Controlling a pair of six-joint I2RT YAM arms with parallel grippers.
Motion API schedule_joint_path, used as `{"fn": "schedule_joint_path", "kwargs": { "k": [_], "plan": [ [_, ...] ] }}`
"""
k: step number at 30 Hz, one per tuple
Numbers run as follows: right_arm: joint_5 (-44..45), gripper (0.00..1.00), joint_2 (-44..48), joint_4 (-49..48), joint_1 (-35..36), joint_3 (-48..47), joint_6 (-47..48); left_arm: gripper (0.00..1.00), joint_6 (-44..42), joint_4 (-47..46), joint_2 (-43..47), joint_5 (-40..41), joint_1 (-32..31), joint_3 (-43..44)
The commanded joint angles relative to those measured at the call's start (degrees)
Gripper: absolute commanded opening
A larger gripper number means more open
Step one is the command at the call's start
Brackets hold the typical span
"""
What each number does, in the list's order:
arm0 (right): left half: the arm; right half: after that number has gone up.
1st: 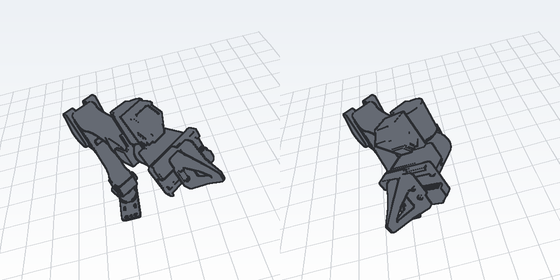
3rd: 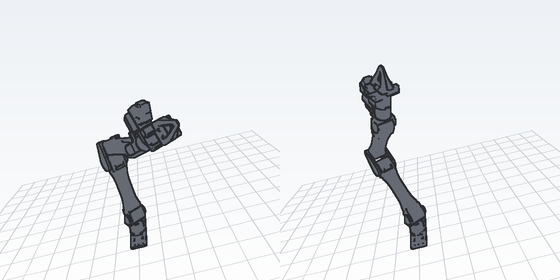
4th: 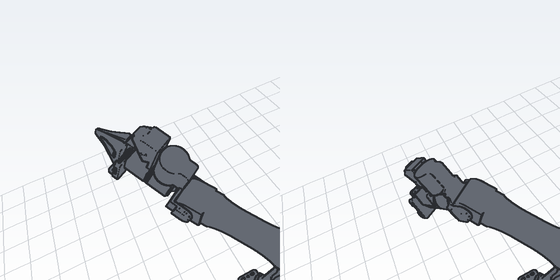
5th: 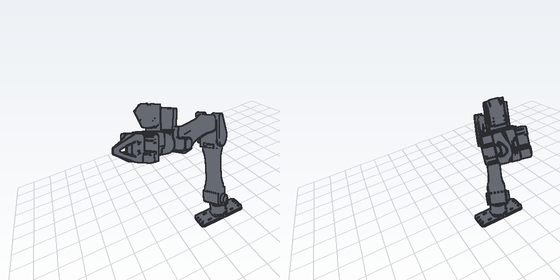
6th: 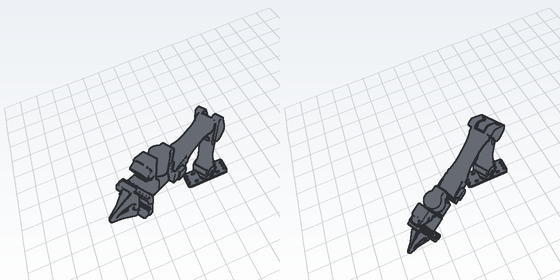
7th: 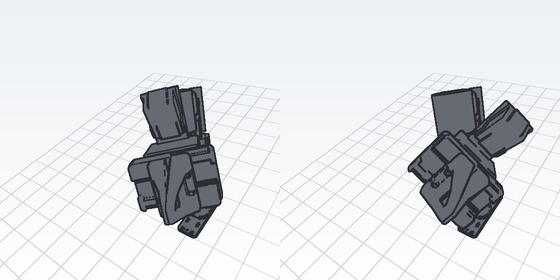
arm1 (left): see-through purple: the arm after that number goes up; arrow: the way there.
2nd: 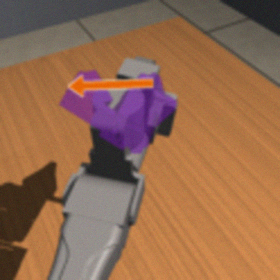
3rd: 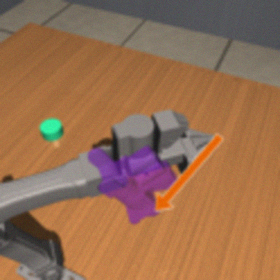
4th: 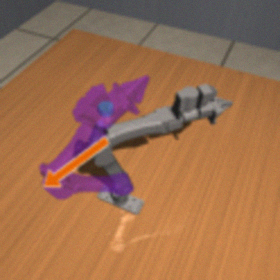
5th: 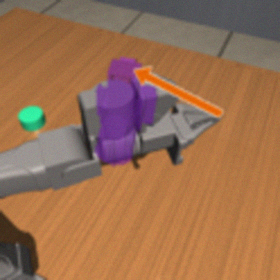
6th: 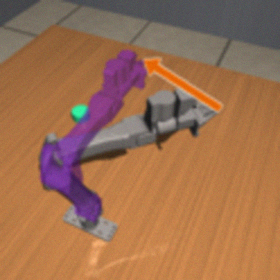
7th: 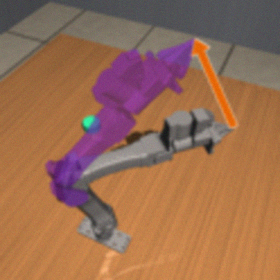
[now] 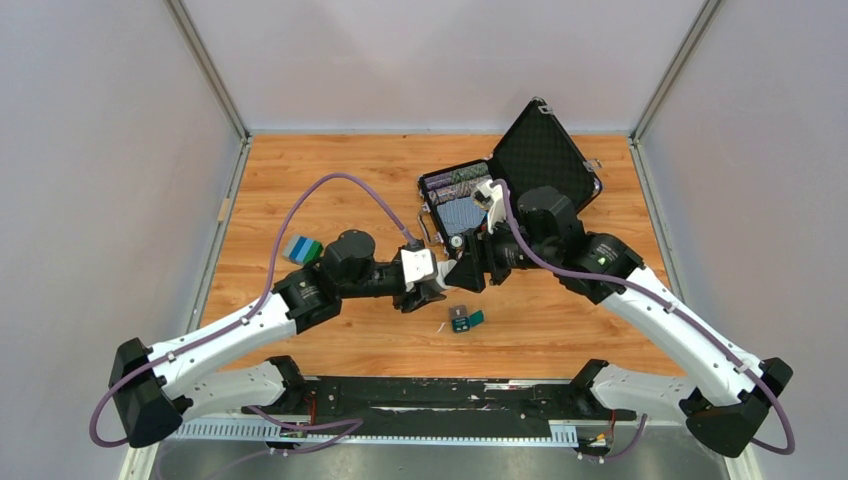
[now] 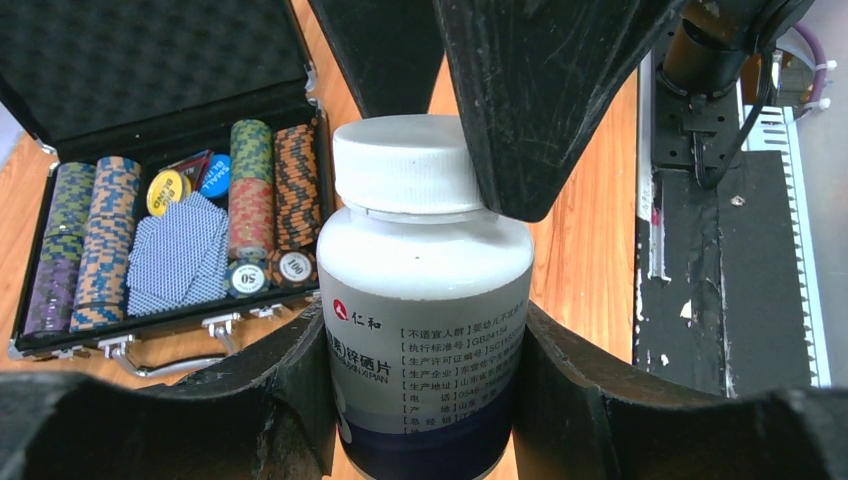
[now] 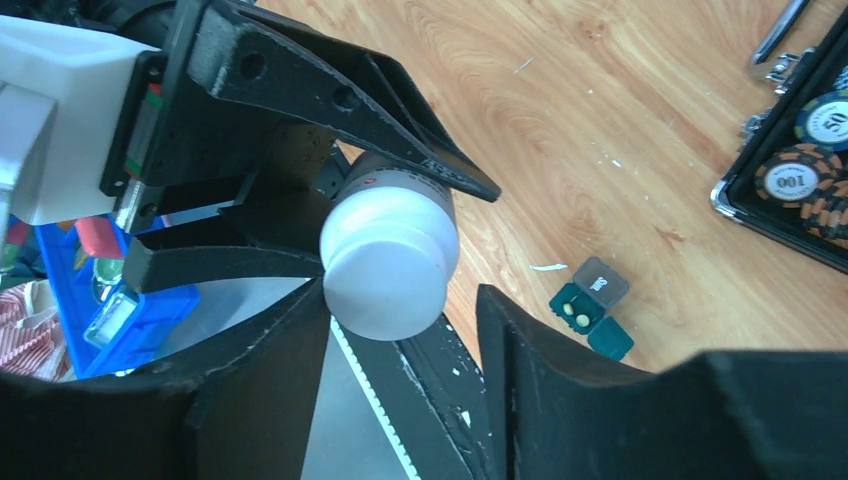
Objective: Sort the pills into containers
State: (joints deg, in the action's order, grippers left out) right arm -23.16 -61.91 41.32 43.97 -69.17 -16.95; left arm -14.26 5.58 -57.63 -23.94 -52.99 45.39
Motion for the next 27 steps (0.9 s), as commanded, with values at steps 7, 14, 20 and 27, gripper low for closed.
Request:
{"fn": "schedule_joint_path", "kwargs": {
  "k": [7, 14, 20, 27],
  "plan": [
    [0.9, 0.30, -4.0, -3.7, -0.2, -1.2, -10.1, 0.02, -0.9, -2.2, -0.4, -1.0, -0.1, 2.5],
    [2.4, 0.32, -4.5, -9.4, 0.0, 1.1, -30.6, 0.02, -0.8, -2.4, -1.5, 1.4, -0.1, 2.4],
    [9.4, 0.85, -0.1, -10.3, 0.0, 1.5, -31.5, 0.02, -0.3, -2.5, -1.8, 1.7, -0.1, 2.3],
    [14.9, 0.95, 8.6, -9.4, -0.2, 4.7, -21.2, 0.02, -0.1, -3.3, -1.8, 1.0, -0.1, 1.8]
  ]
}}
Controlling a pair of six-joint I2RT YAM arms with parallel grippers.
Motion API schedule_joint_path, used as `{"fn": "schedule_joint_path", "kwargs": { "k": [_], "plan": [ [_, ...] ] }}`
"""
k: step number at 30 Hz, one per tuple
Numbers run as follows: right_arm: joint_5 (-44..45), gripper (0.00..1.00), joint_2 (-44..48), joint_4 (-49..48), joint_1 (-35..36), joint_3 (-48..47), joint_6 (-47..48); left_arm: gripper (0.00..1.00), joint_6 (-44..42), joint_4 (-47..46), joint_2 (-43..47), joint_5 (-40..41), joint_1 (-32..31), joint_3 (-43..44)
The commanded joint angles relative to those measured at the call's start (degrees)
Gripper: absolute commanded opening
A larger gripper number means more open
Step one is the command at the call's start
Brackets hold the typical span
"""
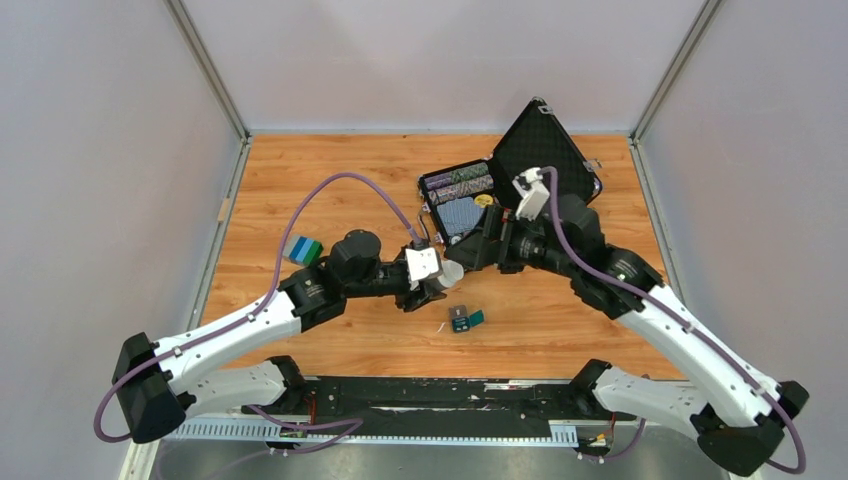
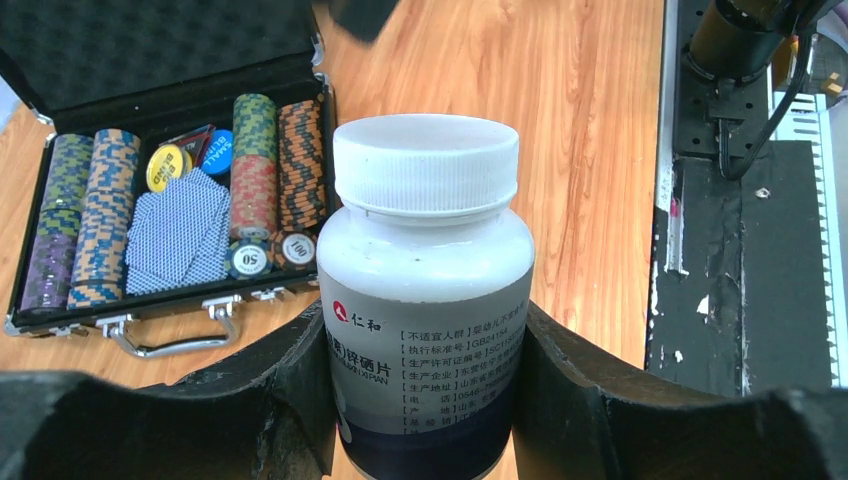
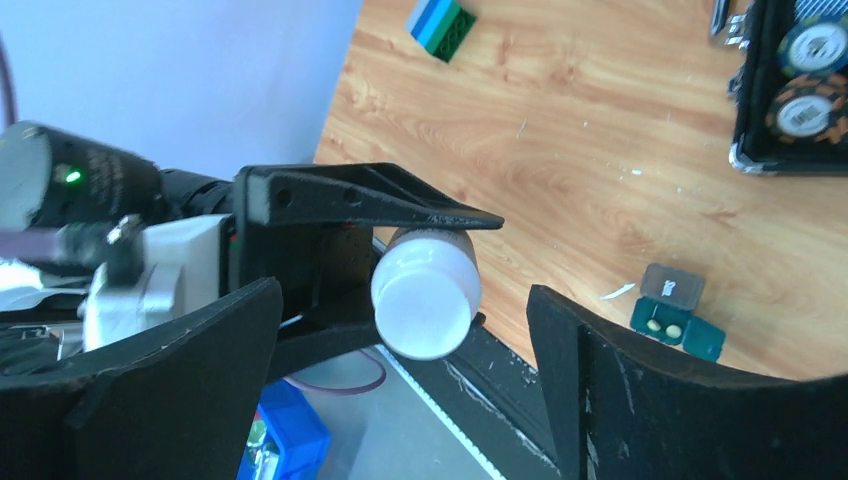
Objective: Sort the pills into containers
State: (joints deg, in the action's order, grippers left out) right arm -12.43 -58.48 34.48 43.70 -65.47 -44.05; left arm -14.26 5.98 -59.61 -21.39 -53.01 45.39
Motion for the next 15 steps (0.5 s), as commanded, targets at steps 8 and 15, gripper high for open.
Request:
{"fn": "schedule_joint_path", "kwargs": {
  "k": [8, 15],
  "plan": [
    [-3.1, 0.94, 5.4, 2.4, 0.0, -0.7, 22.2, 0.03, 0.1, -3.9, 0.9, -4.4, -0.1, 1.6],
    [-8.1, 0.72, 0.2, 7.8, 0.0, -3.8, 29.6, 0.03, -0.1, -3.2, 1.1, -7.0, -0.1, 2.0]
  ]
}}
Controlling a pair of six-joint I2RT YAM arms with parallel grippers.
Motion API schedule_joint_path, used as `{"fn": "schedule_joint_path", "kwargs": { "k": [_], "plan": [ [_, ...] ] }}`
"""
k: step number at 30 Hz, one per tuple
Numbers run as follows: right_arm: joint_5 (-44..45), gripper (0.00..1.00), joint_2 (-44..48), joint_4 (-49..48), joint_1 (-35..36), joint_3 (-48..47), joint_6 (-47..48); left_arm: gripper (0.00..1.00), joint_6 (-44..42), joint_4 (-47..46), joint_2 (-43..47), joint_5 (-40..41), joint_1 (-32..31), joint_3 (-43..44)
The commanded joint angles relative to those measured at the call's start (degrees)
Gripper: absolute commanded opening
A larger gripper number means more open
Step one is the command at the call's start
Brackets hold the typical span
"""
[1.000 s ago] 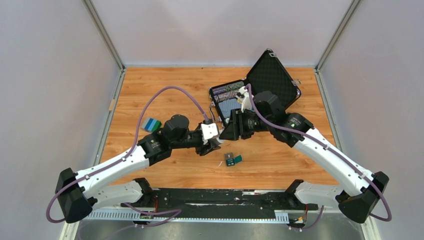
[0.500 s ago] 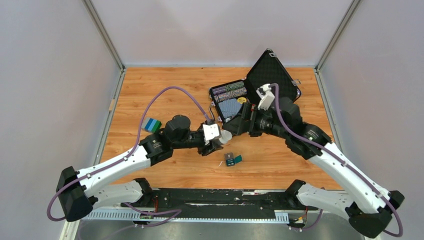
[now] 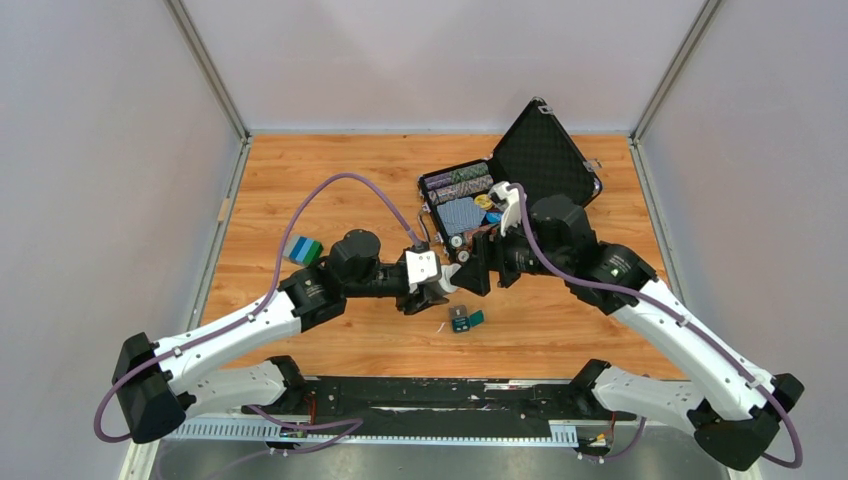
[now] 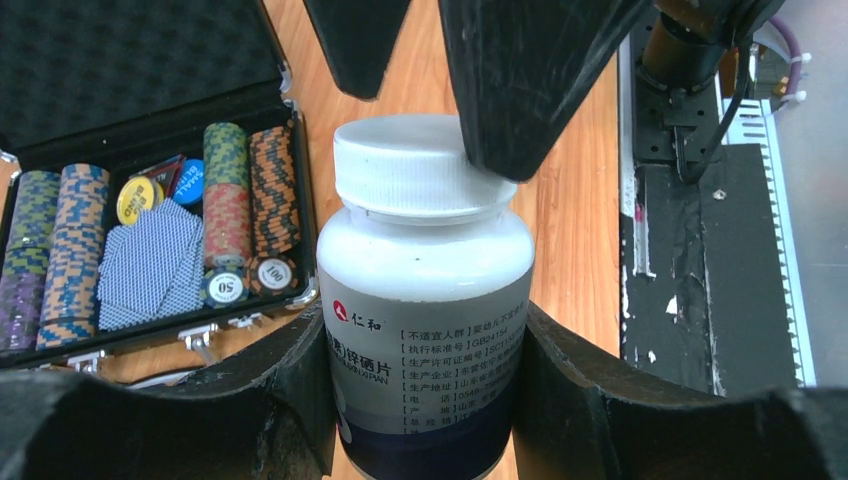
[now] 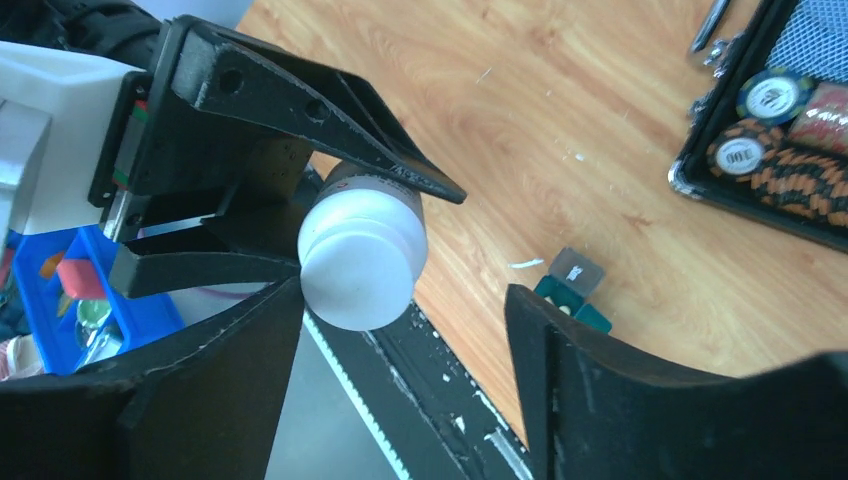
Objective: Sort the pills into containers
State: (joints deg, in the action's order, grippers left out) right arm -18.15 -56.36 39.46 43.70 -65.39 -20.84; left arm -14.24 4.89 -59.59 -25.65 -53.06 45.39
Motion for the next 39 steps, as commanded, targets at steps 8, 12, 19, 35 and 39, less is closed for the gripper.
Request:
{"fn": "schedule_joint_path", "kwargs": {
  "k": [8, 12, 19, 35, 39],
  "plan": [
    [-0.5, 0.54, -6.4, 2.5, 0.0, -5.5, 3.1, 0.02, -0.4, -2.0, 0.7, -2.8, 0.0, 2.1],
    [-3.4, 0.45, -7.4, -0.3, 0.0, -3.7, -1.8, 0.01, -0.3, -2.9, 0.9, -1.8, 0.0, 1.7],
    [-3.1, 0.05, -8.2, -4.4, 0.0, -1.1, -16.9, 0.00, 0.2, -4.5, 0.9, 2.2, 0.0, 0.9],
    [4.8, 0.80, -2.2, -9.0, -0.4, 1.5, -23.6, 0.00, 1.5, -8.4, -0.9, 3.7, 0.0, 0.0],
    [2.8, 0.81, 2.1, -7.3, -0.7, 3.2, -13.0, 0.00, 1.7, -8.1, -0.7, 1.5, 0.0, -0.1]
  ]
}}
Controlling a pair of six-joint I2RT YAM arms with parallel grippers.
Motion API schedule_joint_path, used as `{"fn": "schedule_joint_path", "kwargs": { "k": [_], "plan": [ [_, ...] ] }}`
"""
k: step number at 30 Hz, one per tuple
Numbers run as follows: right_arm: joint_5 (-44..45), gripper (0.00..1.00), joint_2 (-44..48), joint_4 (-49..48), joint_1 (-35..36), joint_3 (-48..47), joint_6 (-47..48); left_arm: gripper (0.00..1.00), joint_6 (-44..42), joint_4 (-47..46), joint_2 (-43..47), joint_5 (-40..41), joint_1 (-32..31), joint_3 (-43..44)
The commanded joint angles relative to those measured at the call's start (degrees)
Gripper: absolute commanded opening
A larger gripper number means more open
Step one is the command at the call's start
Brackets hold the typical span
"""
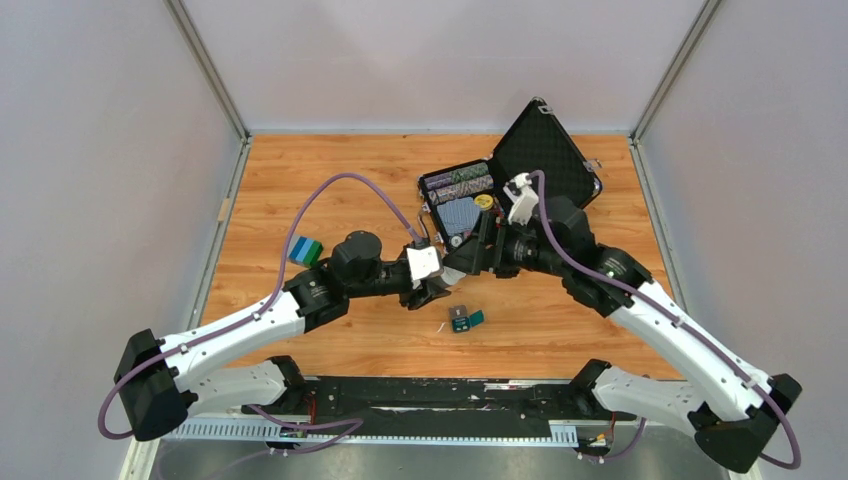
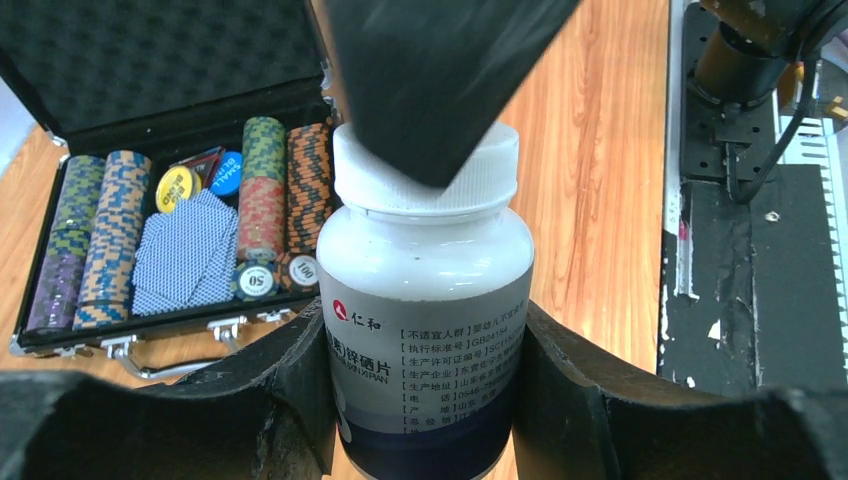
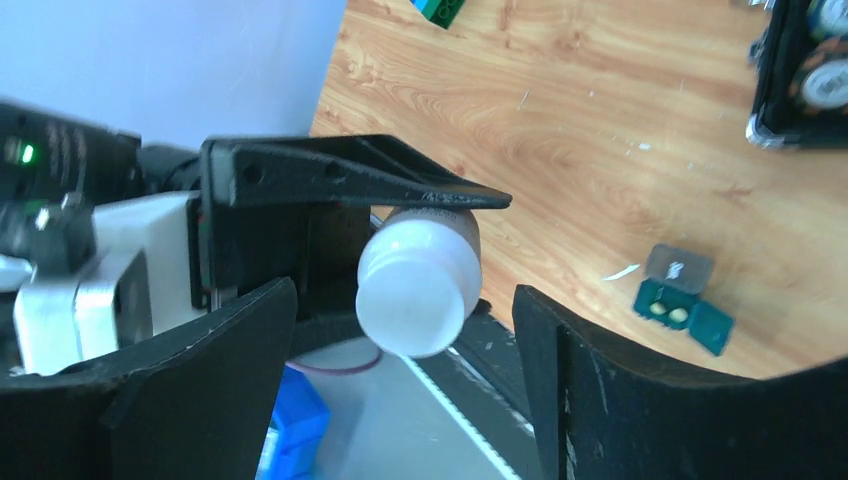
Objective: Sort the pills into containers
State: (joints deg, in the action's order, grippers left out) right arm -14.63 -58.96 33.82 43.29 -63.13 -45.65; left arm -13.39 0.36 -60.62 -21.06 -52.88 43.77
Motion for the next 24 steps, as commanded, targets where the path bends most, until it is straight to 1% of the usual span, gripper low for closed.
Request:
{"fn": "schedule_joint_path", "kwargs": {
  "k": [1, 4, 7, 10, 13, 15, 19, 20, 22, 24],
  "plan": [
    [-1.2, 0.81, 5.5, -1.0, -0.3, 1.2, 14.4, 0.00, 0.9, -3.5, 0.3, -4.0, -0.2, 1.5],
    [-3.2, 0.82, 6.7, 1.1, -0.3, 1.4, 20.4, 0.00, 0.9, -3.3, 0.3, -5.6, -0.2, 1.7],
    [-7.5, 0.83, 5.6, 3.2, -0.3, 0.9, 24.8, 0.00, 0.9, -2.8, 0.4, -6.9, -0.2, 2.2],
    [-10.6, 0.83, 3.4, 5.0, -0.3, -0.2, 27.3, 0.01, 0.8, -2.0, 0.4, -8.1, -0.3, 2.5],
    [-10.8, 0.81, 1.8, 5.9, -0.3, -1.7, 28.1, 0.01, 0.7, -1.1, 0.5, -9.7, -0.2, 2.9],
    [-9.9, 0.77, 1.4, 5.8, -0.3, -2.5, 27.9, 0.01, 0.5, -0.7, 0.5, -10.3, -0.2, 3.0],
    [-10.0, 0.63, 1.2, 5.7, -0.3, -3.5, 28.0, 0.01, 0.2, -0.6, 0.4, -11.0, -0.2, 3.2],
    [-10.3, 0.62, 1.3, 5.6, -0.3, -3.5, 28.3, 0.01, 0.0, 0.5, 0.4, -11.4, -0.2, 3.2],
    [-10.1, 0.64, 1.7, 5.7, -0.3, -3.4, 29.0, 0.01, -0.1, 1.1, 0.4, -12.1, -0.2, 3.2],
    [-9.6, 0.70, 2.3, 6.0, -0.3, -3.2, 29.9, 0.01, -0.3, 1.4, 0.4, -12.9, -0.2, 3.2]
  ]
}}
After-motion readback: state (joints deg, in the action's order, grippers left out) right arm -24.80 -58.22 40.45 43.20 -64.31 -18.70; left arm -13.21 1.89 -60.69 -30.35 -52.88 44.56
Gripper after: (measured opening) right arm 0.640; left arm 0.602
